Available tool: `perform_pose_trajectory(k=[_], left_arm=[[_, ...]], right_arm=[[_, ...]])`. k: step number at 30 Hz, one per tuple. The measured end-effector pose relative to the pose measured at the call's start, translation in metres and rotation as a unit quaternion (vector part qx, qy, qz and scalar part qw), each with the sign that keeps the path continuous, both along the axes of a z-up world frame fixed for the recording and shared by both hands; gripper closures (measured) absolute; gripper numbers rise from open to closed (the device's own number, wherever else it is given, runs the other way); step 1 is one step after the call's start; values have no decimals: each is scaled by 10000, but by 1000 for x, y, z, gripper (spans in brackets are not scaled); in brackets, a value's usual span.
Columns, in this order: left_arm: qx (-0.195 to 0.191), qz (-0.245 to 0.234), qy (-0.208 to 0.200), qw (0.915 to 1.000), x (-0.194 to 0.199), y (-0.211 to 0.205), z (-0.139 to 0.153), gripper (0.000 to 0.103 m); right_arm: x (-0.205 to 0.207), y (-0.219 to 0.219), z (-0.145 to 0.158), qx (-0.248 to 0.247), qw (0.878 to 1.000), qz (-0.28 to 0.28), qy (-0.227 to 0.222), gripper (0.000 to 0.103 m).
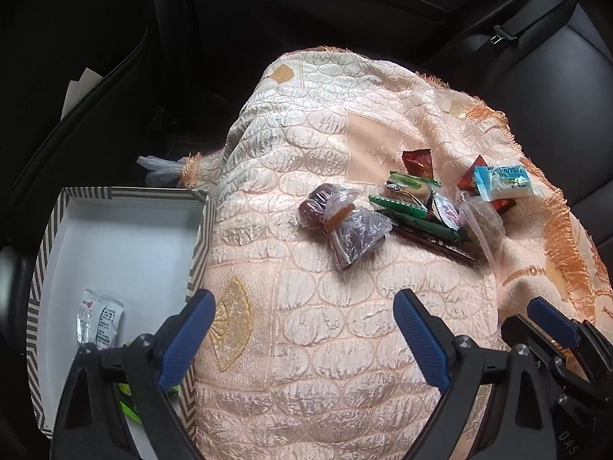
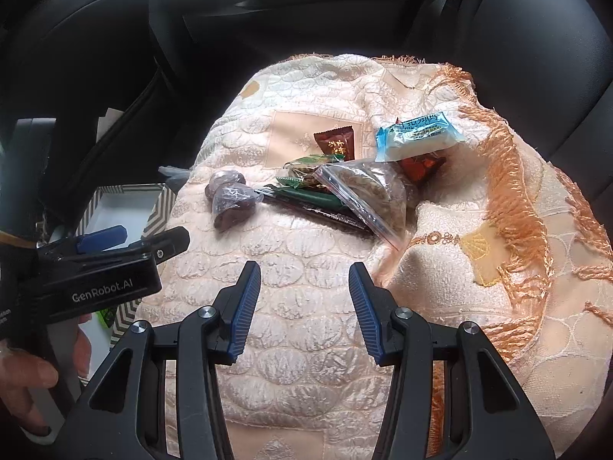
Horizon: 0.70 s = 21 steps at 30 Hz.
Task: Organize snacks
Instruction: 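Return both grippers to the snacks and grasp the red date bag with the left gripper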
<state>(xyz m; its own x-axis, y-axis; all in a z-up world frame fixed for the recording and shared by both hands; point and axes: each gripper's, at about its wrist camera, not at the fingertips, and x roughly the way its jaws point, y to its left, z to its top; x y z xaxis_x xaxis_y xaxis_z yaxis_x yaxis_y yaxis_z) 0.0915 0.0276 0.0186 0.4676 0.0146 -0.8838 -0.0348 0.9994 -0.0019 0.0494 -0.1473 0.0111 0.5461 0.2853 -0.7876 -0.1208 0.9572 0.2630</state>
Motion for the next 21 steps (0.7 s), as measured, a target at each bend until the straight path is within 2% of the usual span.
perform_pose_trajectory(k=[11,21], left_arm=[[42,95,-96,9999,23,-12,2,8],[-120,373,136,9991,56,-15,-9,7]], right_arm=[[16,-6,-6,5,9998,-176,37,55],[34,-18,-10,-22,9991,-384,193,55]])
